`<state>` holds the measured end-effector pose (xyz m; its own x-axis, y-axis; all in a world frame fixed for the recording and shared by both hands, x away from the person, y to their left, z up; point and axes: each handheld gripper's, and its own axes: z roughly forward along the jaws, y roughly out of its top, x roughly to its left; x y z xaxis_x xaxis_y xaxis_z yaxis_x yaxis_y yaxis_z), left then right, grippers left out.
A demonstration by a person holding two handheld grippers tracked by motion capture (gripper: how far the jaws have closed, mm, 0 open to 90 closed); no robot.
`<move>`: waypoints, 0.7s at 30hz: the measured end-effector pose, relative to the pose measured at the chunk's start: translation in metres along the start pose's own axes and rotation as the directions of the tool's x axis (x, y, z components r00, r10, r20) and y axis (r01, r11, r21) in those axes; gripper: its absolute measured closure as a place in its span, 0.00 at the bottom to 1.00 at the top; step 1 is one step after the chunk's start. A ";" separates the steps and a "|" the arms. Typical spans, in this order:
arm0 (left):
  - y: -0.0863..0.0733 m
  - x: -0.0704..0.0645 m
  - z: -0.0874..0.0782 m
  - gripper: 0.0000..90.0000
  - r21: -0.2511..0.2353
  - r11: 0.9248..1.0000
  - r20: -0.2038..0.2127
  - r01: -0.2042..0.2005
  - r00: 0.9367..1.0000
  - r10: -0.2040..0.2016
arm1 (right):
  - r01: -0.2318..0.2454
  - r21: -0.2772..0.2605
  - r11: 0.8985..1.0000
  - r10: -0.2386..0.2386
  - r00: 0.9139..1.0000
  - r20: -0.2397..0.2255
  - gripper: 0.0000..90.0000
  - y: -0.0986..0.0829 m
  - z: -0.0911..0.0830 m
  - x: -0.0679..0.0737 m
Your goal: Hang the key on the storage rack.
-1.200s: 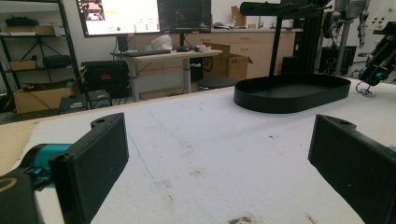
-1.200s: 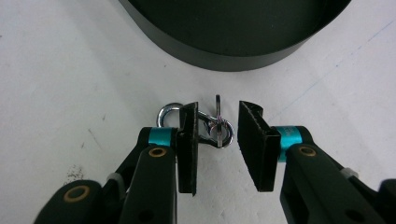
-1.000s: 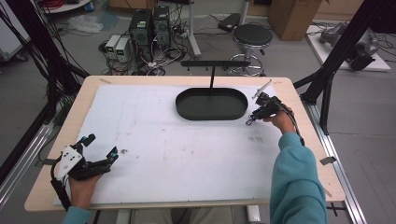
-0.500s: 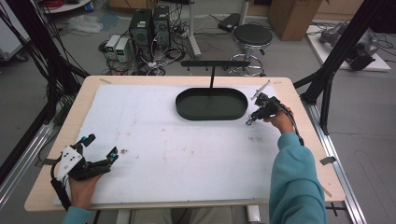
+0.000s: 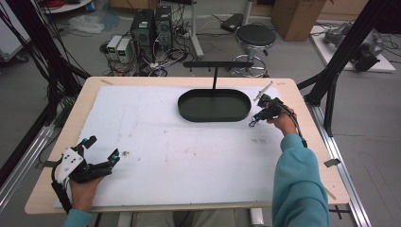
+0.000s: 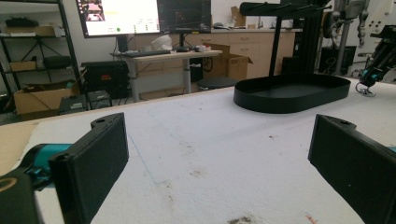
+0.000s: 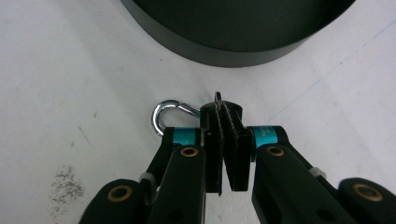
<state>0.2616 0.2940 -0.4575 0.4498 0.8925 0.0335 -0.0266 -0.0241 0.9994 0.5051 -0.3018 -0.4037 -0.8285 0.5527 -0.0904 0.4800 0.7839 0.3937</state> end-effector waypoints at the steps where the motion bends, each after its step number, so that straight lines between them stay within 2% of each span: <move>1: 0.000 0.000 0.000 0.06 -0.001 1.000 0.000 0.001 1.000 -0.001 | -0.001 0.002 1.000 0.001 1.000 0.002 0.98 0.000 0.000 0.000; 5: 0.000 0.000 0.000 0.06 0.000 1.000 0.000 -0.001 1.000 0.001 | 0.010 0.003 1.000 -0.010 1.000 0.011 0.98 0.001 -0.001 0.000; 13: 0.000 0.000 0.000 0.06 0.000 1.000 0.000 0.001 1.000 -0.001 | -0.004 -0.023 1.000 0.004 1.000 0.011 0.98 0.000 -0.009 -0.001; 17: 0.000 0.000 0.000 0.06 0.002 1.000 0.000 0.003 1.000 -0.003 | -0.024 -0.078 0.997 0.025 1.000 0.013 0.99 0.000 -0.019 0.000; 18: 0.000 0.000 0.000 0.06 -0.001 1.000 -0.001 0.006 1.000 -0.006 | -0.024 -0.078 0.997 0.025 1.000 0.013 0.99 0.000 -0.019 0.000; 19: 0.000 0.000 0.000 0.06 -0.001 1.000 -0.001 0.006 1.000 -0.006 | -0.027 -0.087 0.996 0.028 1.000 0.009 0.99 0.000 -0.020 0.000; 20: 0.000 0.000 0.000 0.06 -0.001 1.000 -0.001 0.006 1.000 -0.006 | -0.036 -0.119 0.992 0.035 0.999 -0.012 0.99 -0.002 -0.024 0.000; 21: 0.000 0.000 0.000 0.06 0.000 1.000 -0.001 0.003 1.000 -0.003 | -0.036 -0.119 0.992 0.035 0.999 -0.012 0.99 -0.002 -0.024 0.000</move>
<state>0.2616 0.2945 -0.4575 0.4491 0.8930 0.0300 -0.0247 -0.0212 0.9995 0.4975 -0.3099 -0.3823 -0.8146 0.5762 -0.0661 0.4717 0.7245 0.5027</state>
